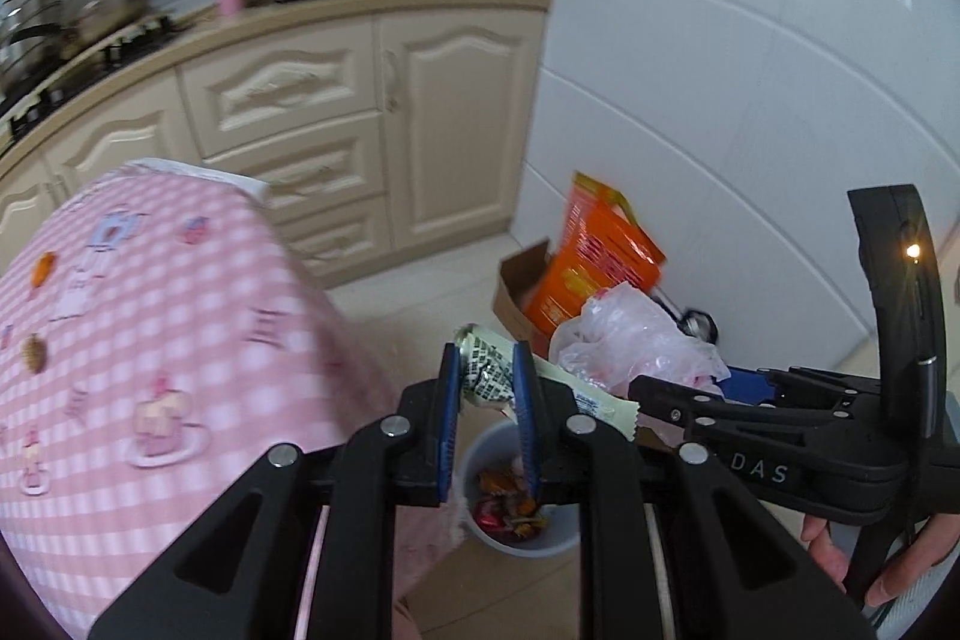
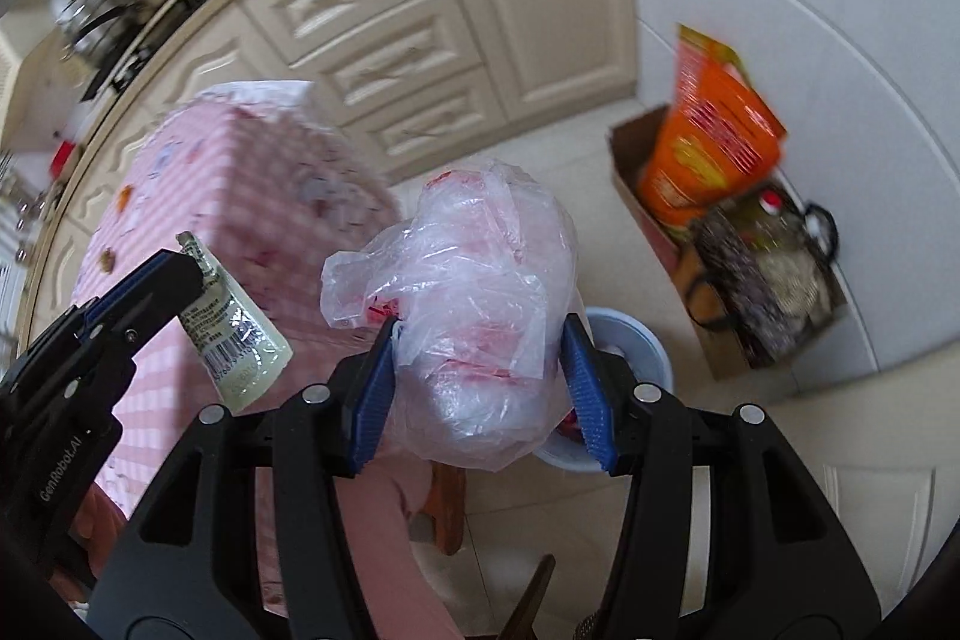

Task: Collect trash
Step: 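Carry the plastic bag and wrapper over the blue bin and open both grippers, then bring both open grippers back toward the table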

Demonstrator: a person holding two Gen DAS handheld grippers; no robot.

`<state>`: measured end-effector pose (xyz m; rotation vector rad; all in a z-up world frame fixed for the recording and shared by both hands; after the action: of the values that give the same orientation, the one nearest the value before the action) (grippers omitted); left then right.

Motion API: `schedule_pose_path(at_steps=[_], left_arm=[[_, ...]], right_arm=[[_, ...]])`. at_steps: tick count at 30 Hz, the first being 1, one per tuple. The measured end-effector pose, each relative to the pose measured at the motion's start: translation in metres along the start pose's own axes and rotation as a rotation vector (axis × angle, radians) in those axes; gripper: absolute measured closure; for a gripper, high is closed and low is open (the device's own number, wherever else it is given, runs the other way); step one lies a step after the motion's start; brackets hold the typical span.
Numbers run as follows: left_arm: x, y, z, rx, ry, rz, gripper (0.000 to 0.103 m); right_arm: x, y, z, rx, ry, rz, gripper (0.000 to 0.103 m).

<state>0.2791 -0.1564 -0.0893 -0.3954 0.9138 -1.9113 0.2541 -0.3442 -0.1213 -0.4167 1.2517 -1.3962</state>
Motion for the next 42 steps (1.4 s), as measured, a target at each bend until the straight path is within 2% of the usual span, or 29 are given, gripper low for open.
schedule_pose_path(at_steps=[5, 9, 13, 16, 26, 31, 42], left_arm=[[0.027, 0.028, 0.001, -0.049, 0.072, -0.004, 0.078], [0.033, 0.039, -0.001, -0.081, 0.081, -0.025, 0.064], [0.03, 0.043, -0.004, -0.099, 0.076, -0.005, 0.063], [0.026, 0.044, -0.007, -0.113, 0.066, 0.001, 0.062], [0.012, 0.043, -0.007, -0.121, 0.039, 0.017, 0.057], [0.005, 0.033, -0.006, -0.1, 0.03, 0.017, 0.056], [-0.032, -0.014, -0.008, -0.019, -0.031, 0.049, 0.052]], right_arm=[[0.033, 0.005, -0.001, -0.011, 0.053, -0.036, 0.05], [0.046, 0.012, -0.001, -0.024, 0.078, -0.051, 0.05], [0.052, 0.019, -0.001, -0.041, 0.082, -0.056, 0.047], [0.051, 0.025, 0.001, -0.064, 0.086, -0.066, 0.03], [0.038, 0.028, 0.004, -0.067, 0.068, -0.061, 0.03], [0.028, 0.023, 0.004, -0.062, 0.064, -0.056, 0.03], [-0.03, 0.002, 0.009, 0.0, -0.022, 0.001, 0.029]])
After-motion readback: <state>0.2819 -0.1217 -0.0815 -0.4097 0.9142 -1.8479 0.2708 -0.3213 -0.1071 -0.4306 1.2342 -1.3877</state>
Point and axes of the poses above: each gripper's, at about its wrist camera, not at the fingertips, and y roughly the way its jaws point, x to its right, z to its top, the point moved 1 cm from there along y, roughly the way its jaws point, and after that the axes turned 14 degrees about y, right-handed, at the moved point
